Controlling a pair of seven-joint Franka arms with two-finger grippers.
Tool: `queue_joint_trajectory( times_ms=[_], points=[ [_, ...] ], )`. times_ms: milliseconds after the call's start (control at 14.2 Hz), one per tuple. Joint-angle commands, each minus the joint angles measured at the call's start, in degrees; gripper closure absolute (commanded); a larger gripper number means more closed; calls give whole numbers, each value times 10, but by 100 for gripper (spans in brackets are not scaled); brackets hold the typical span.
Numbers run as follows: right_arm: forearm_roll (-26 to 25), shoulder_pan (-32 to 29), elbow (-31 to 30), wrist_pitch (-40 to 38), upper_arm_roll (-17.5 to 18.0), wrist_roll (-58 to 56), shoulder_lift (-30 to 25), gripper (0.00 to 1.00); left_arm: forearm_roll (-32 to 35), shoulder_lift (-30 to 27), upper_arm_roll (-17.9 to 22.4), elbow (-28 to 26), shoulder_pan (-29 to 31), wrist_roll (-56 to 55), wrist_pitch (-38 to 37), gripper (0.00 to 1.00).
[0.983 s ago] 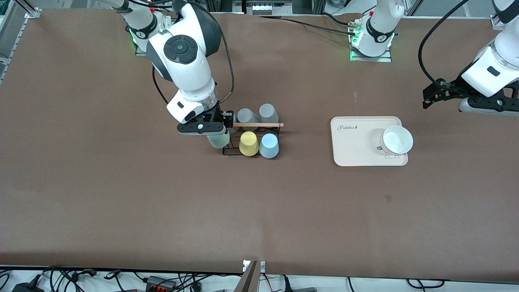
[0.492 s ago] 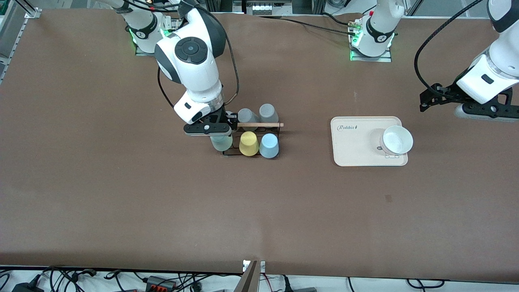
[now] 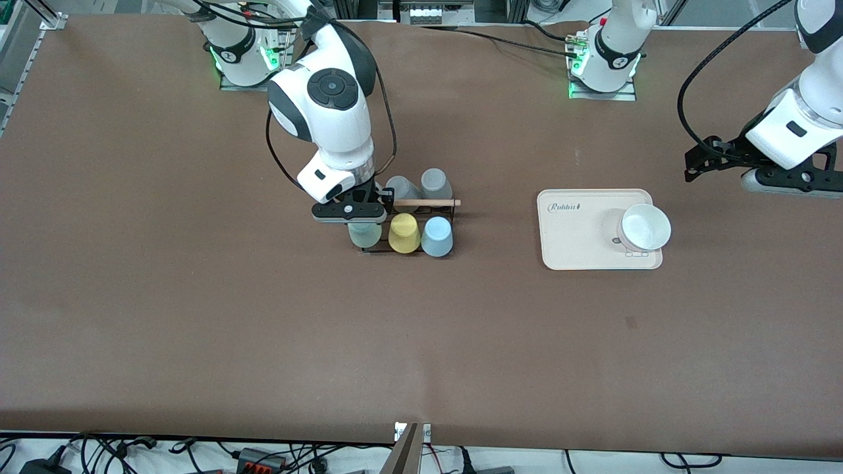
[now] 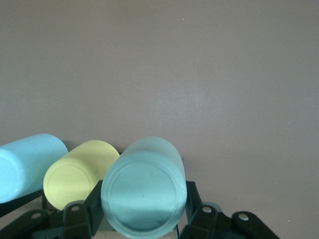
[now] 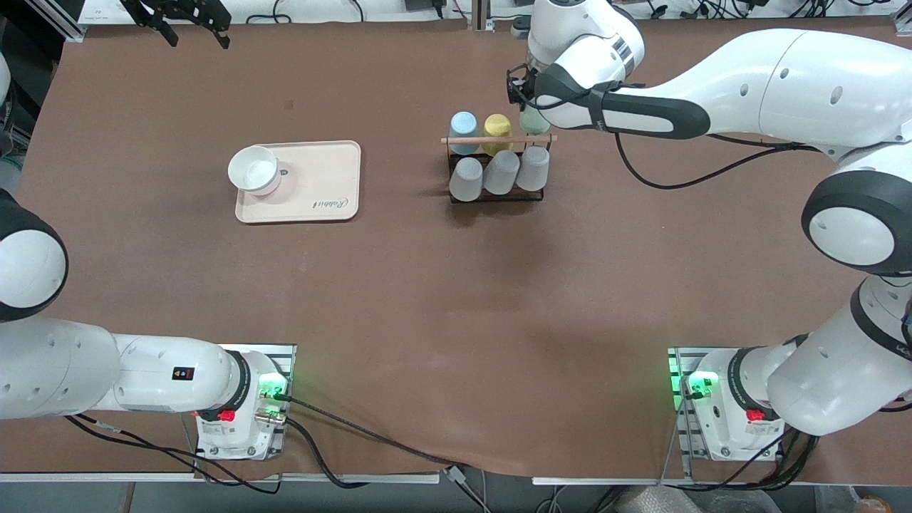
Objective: Hang scattered cups on rack with three cups
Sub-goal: 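Hang the teal cup on the rack peg beside the yellow cup with the right gripper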
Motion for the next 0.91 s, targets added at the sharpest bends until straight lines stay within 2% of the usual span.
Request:
queue_joint_trajectory(
  times_ms=[0, 421, 843],
  points=[
    [-15, 7, 5, 1, -3, 15, 4, 73, -3, 1, -1, 11, 0, 2, -7, 0],
    [-56, 14, 4, 13, -3, 46, 29, 73, -3, 2, 0, 11, 0, 3, -7, 0],
    [-58, 19, 4, 14, -3, 47, 42, 73, -2, 1, -1, 11, 0, 3, -18, 0]
  ],
)
